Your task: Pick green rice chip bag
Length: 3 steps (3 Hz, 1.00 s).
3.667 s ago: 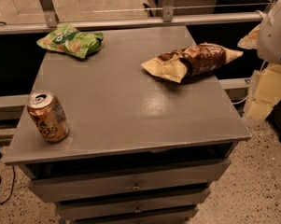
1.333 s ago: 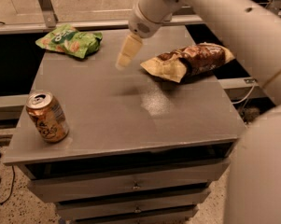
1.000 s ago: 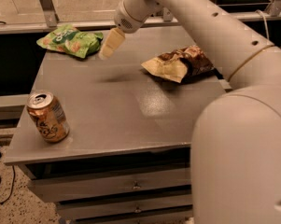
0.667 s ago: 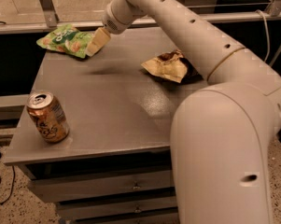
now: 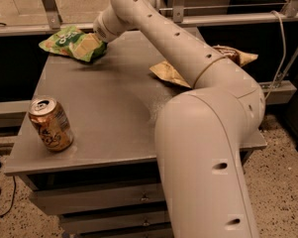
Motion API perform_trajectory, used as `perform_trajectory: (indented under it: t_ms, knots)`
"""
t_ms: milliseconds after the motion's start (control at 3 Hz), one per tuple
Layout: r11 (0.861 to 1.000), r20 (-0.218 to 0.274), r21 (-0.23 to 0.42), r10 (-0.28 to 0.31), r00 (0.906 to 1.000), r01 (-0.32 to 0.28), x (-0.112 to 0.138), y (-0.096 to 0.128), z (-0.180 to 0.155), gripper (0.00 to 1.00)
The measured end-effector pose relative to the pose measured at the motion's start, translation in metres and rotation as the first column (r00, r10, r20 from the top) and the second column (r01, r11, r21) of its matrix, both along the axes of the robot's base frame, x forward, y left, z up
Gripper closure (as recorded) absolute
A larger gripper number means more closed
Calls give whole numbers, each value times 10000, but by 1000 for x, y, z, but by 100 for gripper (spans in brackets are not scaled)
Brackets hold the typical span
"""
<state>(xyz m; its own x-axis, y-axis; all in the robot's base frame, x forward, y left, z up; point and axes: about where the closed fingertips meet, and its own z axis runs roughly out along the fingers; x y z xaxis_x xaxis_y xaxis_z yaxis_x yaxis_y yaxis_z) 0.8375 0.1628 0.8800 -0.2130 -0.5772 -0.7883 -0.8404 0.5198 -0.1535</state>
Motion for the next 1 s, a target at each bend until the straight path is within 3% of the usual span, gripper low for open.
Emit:
perform_trajectory:
  t_ms: [333,667,1000]
  knots:
    - [9992,-227,373,-130,9997,139,9,15,-15,14]
    - [9971,-367,756,-52,9993,80,14,22,-24,37]
    - [9949,-179,974,290,9994,-271,11,24,-17,60]
